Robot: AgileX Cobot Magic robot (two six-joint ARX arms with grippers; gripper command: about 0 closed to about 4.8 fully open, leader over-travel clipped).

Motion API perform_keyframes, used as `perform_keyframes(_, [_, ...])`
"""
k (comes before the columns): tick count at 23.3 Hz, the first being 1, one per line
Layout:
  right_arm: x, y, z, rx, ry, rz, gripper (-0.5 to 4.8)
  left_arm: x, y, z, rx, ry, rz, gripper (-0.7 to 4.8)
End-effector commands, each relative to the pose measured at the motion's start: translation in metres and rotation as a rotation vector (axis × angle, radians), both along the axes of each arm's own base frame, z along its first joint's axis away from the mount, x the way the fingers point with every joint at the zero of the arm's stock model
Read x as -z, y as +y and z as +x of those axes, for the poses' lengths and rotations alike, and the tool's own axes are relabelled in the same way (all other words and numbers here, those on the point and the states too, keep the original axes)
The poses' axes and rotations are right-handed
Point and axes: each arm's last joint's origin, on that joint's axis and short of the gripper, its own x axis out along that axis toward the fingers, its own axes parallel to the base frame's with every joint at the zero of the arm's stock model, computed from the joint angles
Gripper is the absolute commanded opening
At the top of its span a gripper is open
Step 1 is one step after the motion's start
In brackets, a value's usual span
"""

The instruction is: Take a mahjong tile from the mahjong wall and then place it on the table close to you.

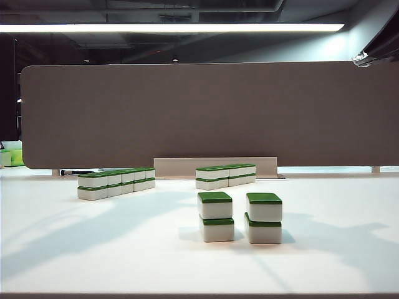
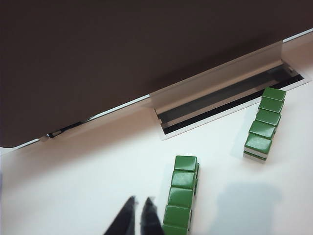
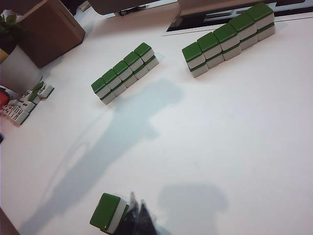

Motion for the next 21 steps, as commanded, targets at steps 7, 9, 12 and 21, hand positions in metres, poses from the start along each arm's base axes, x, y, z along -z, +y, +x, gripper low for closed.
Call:
perform_keyframes(7, [-0.003,0.0,0.0,-0.003,-0.021,-0.001,-0.01,0.08,0.035,-0.06,-0.071,-0.04,-0.062,0.18])
perform_keyframes(9, [-0.003,0.0,0.0,-0.003,-0.021,-0.002,-0.01,0.1,0.044,-0.071,-0.102,-0.015,-0.067,0.18])
perform_keyframes(12, [-0.003,0.0,0.0,-0.003,-0.021,-0.001,-0.01,0.131,0.058,-0.092,-0.151,0.012,-0.072,0.18])
perform_keyframes(21, [-0.003,0.0,0.0,-0.002,-0.021,-0.001,-0.01,0.238,0.084,-0.155,-0.272,-0.195,-0.235,0.18])
